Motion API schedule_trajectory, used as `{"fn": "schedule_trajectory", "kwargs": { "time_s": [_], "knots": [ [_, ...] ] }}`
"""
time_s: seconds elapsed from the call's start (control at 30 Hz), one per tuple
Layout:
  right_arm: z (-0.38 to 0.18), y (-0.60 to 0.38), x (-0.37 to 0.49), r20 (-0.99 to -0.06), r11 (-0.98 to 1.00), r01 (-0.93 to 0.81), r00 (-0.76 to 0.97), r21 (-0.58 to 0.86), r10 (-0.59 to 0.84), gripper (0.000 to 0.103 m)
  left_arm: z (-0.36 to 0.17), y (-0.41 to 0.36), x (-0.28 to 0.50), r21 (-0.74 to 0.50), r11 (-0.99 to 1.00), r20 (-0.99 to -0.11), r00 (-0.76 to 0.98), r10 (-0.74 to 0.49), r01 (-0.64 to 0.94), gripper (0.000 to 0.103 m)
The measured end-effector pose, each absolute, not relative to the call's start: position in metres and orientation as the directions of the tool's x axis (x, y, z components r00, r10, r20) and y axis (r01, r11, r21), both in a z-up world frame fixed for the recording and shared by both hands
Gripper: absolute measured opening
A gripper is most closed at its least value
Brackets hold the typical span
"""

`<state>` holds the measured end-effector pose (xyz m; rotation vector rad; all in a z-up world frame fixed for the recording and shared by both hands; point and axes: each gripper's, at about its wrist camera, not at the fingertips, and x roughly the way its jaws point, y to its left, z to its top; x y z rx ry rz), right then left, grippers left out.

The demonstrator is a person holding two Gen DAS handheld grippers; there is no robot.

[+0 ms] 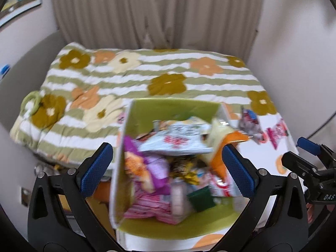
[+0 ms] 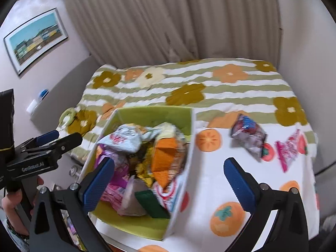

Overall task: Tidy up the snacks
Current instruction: 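Move both grippers toward the last two packs on the sheet, then grasp a purple-blue snack bag with the left gripper while the right grasps a pink strawberry pack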

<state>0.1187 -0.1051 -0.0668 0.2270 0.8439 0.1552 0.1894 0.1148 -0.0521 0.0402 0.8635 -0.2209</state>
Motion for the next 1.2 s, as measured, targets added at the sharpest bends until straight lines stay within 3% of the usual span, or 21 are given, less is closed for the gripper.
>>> {"fn": "schedule_trajectory", "kwargs": {
  "time_s": [0.4,0.6,0.9,1.2],
  "knots": [
    [-0.046,-0.229,0.091,-0.684,0.971,0.113,0.727,0.212,0.065,0.103,-0.043,-0.02,0.199,-0.071,0.933,-0.74,0.608,-0.286,0.352,0.103],
    [-0.06,-0.297,0.106,-0.721,0.978,0.118,0.692,0.173,0.044,0.103,-0.066,-0.097,0.229,-0.106,0.93,-0.773,0.56,-0.299,0.351,0.103],
    [-0.118,-0.367,0.148,-0.799,0.986,0.076,0.596,0.149,0.075,0.103,-0.157,-0.176,0.295,-0.163,0.936,-0.868,0.406,-0.286,0.311,0.103],
    [-0.199,-0.388,0.2,-0.872,0.991,-0.022,0.474,0.131,0.125,0.103,-0.236,-0.199,0.336,-0.177,0.95,-0.917,0.308,-0.254,0.258,0.103]
  ]
}}
